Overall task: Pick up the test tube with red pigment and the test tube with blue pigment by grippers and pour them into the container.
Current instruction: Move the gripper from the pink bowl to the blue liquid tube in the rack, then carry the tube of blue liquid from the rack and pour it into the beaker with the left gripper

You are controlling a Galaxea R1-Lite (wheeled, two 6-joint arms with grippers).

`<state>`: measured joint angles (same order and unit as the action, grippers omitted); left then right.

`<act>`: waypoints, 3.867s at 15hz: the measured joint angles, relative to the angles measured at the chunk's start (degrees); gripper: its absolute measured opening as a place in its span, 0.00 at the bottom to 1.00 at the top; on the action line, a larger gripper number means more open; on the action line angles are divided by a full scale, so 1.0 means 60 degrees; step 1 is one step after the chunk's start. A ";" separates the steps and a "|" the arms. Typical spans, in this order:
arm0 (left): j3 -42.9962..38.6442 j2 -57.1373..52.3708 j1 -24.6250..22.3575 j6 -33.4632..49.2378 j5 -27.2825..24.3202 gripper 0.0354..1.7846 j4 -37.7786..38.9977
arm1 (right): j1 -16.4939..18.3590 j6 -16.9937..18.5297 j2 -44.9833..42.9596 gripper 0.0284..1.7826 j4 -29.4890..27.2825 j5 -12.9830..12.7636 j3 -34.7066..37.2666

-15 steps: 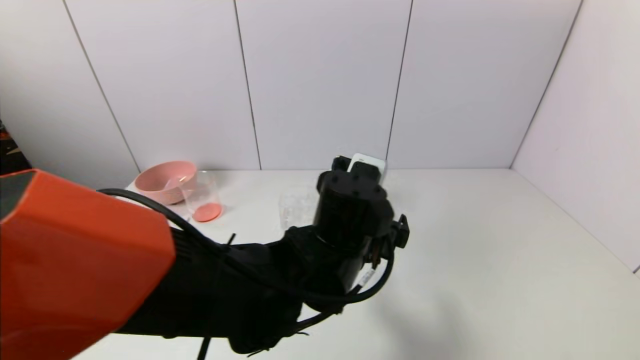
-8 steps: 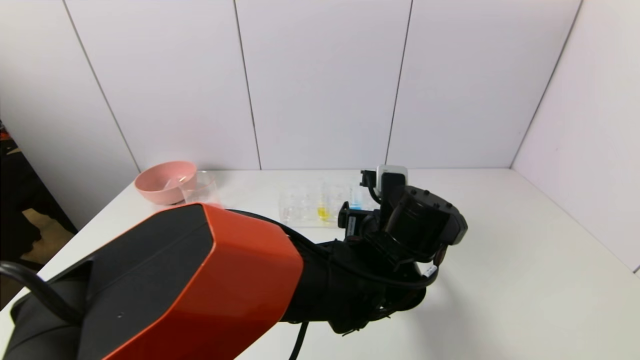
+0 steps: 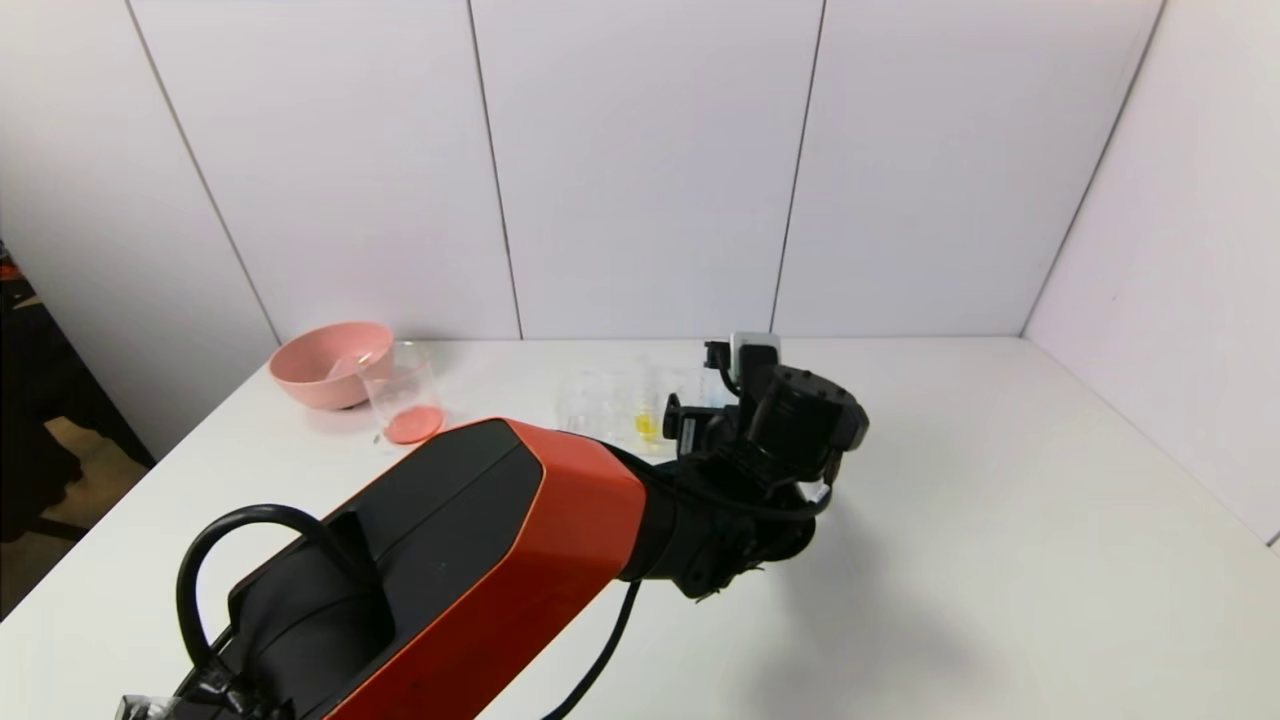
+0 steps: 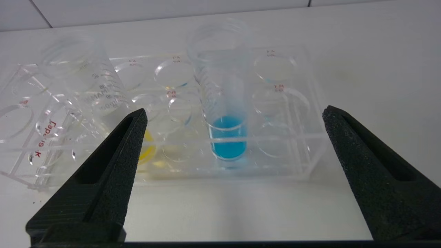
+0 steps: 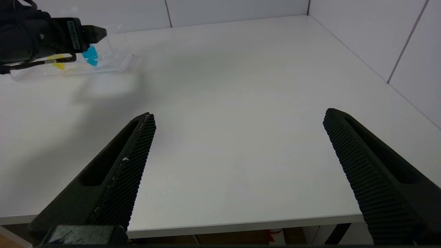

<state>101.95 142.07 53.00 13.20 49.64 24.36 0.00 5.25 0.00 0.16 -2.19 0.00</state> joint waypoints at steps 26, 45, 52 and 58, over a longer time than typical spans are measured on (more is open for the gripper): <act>0.1215 0.0711 -0.0410 -0.0055 -0.0006 0.23 0.0000 | 0.0004 0.0000 0.0000 1.00 0.0000 0.0000 0.0000; -0.1709 -0.1508 -0.0354 -0.2018 -0.1733 0.23 0.2678 | 0.0000 0.0000 0.0000 1.00 0.0000 0.0000 0.0000; -0.8034 -0.5398 -0.1894 -0.2115 -0.8529 0.23 0.4315 | 0.0000 -0.0004 0.0000 1.00 0.0000 0.0000 0.0000; -1.1144 -0.8221 -0.5106 -0.3149 -1.2973 0.23 0.4480 | 0.0000 0.0000 0.0000 1.00 0.0000 0.0000 0.0000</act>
<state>35.08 92.75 22.37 -5.69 -28.20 51.24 0.00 5.25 0.00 0.16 -2.19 0.00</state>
